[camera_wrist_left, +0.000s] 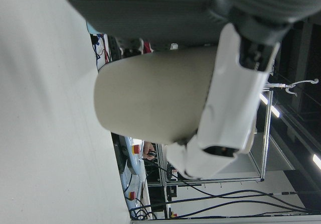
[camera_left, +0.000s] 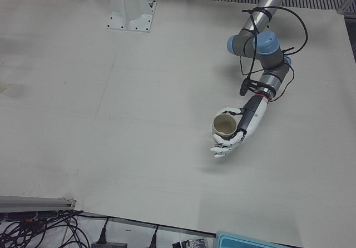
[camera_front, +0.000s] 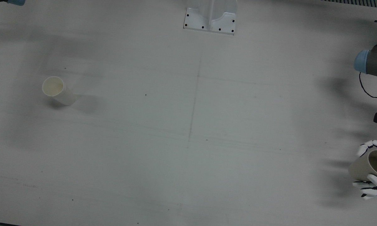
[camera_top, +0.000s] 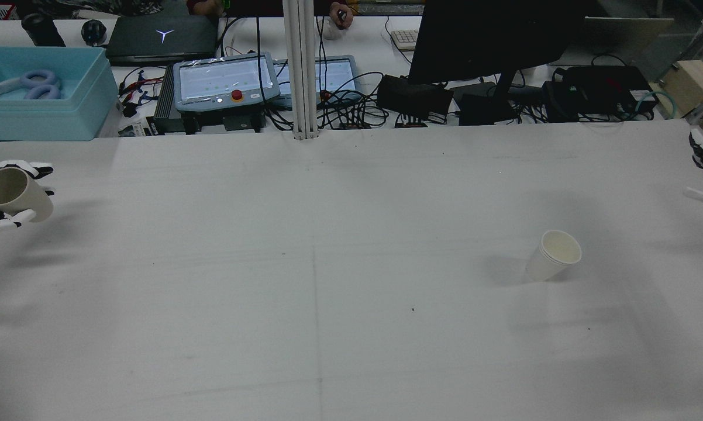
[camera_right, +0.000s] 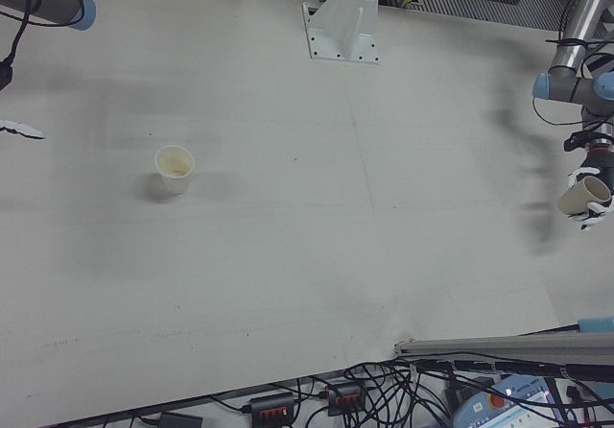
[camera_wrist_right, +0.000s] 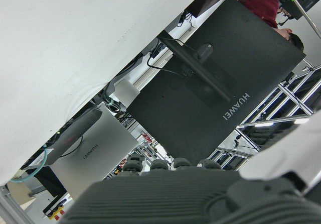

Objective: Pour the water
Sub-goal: 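Move the right hand in toward the white paper cup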

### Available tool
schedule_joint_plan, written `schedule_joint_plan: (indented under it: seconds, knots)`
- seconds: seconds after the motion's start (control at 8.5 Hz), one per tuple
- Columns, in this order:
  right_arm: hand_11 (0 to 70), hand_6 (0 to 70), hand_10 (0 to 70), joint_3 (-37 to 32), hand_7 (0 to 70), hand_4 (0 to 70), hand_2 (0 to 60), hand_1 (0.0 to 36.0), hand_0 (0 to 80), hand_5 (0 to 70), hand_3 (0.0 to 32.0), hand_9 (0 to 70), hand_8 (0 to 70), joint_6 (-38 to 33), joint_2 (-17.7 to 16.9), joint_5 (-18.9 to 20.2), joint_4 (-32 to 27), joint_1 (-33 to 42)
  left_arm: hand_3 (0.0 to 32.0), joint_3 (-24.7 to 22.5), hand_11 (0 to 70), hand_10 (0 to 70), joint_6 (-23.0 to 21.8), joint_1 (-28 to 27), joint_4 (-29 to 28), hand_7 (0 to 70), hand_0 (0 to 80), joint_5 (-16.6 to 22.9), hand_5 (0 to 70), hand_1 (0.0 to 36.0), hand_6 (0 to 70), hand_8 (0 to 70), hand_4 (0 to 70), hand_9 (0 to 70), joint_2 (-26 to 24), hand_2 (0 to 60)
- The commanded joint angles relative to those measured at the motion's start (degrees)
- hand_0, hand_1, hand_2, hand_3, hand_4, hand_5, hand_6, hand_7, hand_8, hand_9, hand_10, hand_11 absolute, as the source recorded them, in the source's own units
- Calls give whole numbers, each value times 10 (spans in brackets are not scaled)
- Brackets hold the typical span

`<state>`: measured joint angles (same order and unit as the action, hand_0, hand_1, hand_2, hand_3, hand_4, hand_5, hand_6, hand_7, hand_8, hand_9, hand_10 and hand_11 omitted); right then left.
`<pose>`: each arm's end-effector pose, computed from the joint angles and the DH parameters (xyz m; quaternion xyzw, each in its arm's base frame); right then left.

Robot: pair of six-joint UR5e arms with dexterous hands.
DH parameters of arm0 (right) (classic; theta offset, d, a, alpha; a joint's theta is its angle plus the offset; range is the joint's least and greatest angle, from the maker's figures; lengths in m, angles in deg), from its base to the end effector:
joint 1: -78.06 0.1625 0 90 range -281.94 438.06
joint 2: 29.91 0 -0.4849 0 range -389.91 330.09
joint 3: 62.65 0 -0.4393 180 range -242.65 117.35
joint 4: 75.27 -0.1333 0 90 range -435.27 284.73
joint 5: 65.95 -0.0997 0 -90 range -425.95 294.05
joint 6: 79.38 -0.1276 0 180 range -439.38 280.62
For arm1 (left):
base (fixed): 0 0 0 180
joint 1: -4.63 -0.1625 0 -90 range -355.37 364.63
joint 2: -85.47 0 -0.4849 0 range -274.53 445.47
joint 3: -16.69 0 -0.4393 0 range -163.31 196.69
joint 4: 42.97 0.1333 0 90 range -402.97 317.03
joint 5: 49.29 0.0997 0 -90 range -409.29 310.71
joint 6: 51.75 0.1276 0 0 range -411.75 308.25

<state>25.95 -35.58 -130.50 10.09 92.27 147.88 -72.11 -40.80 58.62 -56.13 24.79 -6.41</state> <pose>-0.0065 -0.4933 0.8291 0.2280 -0.6723 0.6385 0.2971 0.2155 -0.5828 0.7094 -0.0858 0.7795 -0.6037 0.1434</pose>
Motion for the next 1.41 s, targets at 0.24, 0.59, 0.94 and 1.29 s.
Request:
schedule_joint_plan:
  seconds: [0.24, 0.59, 0.94, 1.29]
  knots:
    - [48, 1, 29, -55, 0, 0, 132, 53, 218, 0, 0, 0, 0, 1, 7, 2, -42, -7, 0, 1, 326, 201, -16, 1, 9, 295, 686, 19, 700, 360, 222, 165, 275, 211, 4, 600]
    - [80, 0, 50, -31, 0, 0, 146, 60, 221, 0, 0, 5, 0, 125, 7, -2, -58, -15, 0, -1, 315, 193, -16, 2, 0, 289, 666, 19, 700, 360, 216, 168, 267, 219, 21, 600]
    - [77, 0, 48, -33, 0, 0, 148, 61, 213, 0, 0, 0, 0, 196, 15, -3, -72, -31, 0, -2, 312, 192, -17, 2, -3, 287, 679, 19, 700, 360, 217, 164, 265, 214, 27, 600]
    - [77, 0, 48, -30, 0, 0, 148, 65, 228, 0, 0, 0, 0, 215, 23, -102, -110, -167, 0, -2, 311, 192, -17, 2, -3, 286, 679, 19, 700, 360, 215, 164, 262, 216, 28, 600]
